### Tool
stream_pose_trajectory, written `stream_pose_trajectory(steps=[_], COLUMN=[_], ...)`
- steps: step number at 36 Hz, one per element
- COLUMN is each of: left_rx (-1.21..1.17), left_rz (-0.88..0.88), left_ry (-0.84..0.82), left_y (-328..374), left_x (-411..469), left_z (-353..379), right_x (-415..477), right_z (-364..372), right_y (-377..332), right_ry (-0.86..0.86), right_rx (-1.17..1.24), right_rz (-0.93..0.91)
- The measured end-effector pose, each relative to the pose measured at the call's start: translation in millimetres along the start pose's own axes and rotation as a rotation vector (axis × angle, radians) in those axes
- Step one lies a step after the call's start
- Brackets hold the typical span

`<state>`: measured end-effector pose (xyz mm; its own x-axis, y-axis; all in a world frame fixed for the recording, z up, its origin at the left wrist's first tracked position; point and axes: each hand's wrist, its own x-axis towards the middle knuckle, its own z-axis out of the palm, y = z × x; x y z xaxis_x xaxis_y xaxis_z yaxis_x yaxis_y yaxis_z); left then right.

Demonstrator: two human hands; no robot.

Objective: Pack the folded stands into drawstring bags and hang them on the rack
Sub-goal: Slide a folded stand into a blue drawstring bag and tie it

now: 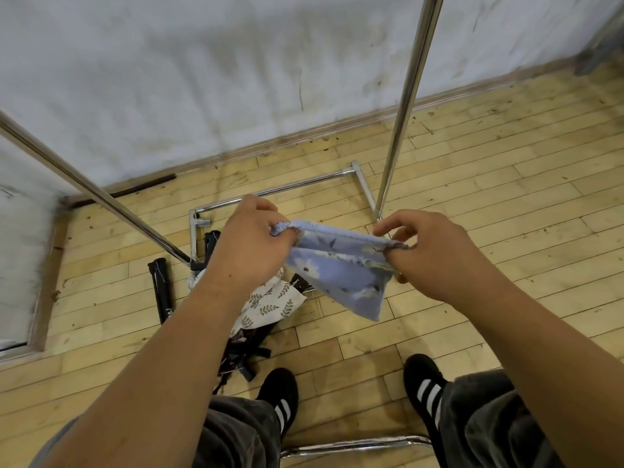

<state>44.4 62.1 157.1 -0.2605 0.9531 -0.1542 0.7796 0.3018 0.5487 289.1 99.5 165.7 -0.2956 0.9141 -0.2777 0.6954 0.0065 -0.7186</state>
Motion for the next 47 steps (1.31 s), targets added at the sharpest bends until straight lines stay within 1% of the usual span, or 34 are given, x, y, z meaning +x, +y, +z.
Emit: stream_pose_trajectory(steps=[4, 6, 9, 11, 14, 16, 21, 26, 31, 36, 40, 43, 47], left_rx=[0.092, 0.049, -0.02, -0.05, -0.118, -0.137, -0.131, -0.133, -0.21, -0.204, -0.227, -0.278, -0.309], left_rz=[0.002, -0.004, 0.023, 0.04, 0.102, 0.133, 0.179, 0.198, 0.113, 0.086, 0.072, 0.052, 0.024], left_ry=[-0.083, -0.101, -0.128, -0.149, -0.166, -0.186, -0.199, -0.2, -0.238, -0.276, -0.255, -0.238, -0.227], left_y=[-2.6, -1.5, 3.1, 10.7, 20.9, 25.1, 24.9, 18.6, 15.6, 18.0, 18.6, 17.5, 18.3], left_x=[-0.3, -2.6, -8.6, -13.7, -19.7, -22.6, -23.8, -19.3, -18.8, -19.7, -17.8, -15.4, -14.8], left_z=[-0.4, -0.8, -5.0, -7.2, -9.1, -10.0, -8.4, -4.6, -4.6, -5.0, -5.0, -4.0, -2.9], right_x=[-0.9, -0.5, -0.6, -1.4, -1.4, -0.2, -1.8, 0.3, 1.5, 0.1, -1.4, -4.6, -5.1], right_z=[1.3, 2.2, 1.2, 0.6, 1.7, 3.5, 5.5, 11.3, 16.4, 19.8, 20.6, 19.3, 19.8], right_y=[-1.3, -1.3, -2.1, -2.1, 0.0, 1.3, -3.1, -0.5, -0.5, 0.8, 1.2, -3.1, -5.0], right_ry=[-0.002, 0.013, 0.027, 0.038, 0.072, 0.1, 0.156, 0.076, 0.026, -0.078, -0.147, -0.173, -0.183], right_rx=[0.006, 0.05, 0.182, 0.206, 0.178, 0.125, 0.066, -0.183, -0.265, -0.232, -0.21, -0.186, -0.144], right_rz=[0.029, 0.055, 0.072, 0.06, 0.01, -0.06, -0.196, -0.196, -0.178, -0.162, -0.19, -0.218, -0.206])
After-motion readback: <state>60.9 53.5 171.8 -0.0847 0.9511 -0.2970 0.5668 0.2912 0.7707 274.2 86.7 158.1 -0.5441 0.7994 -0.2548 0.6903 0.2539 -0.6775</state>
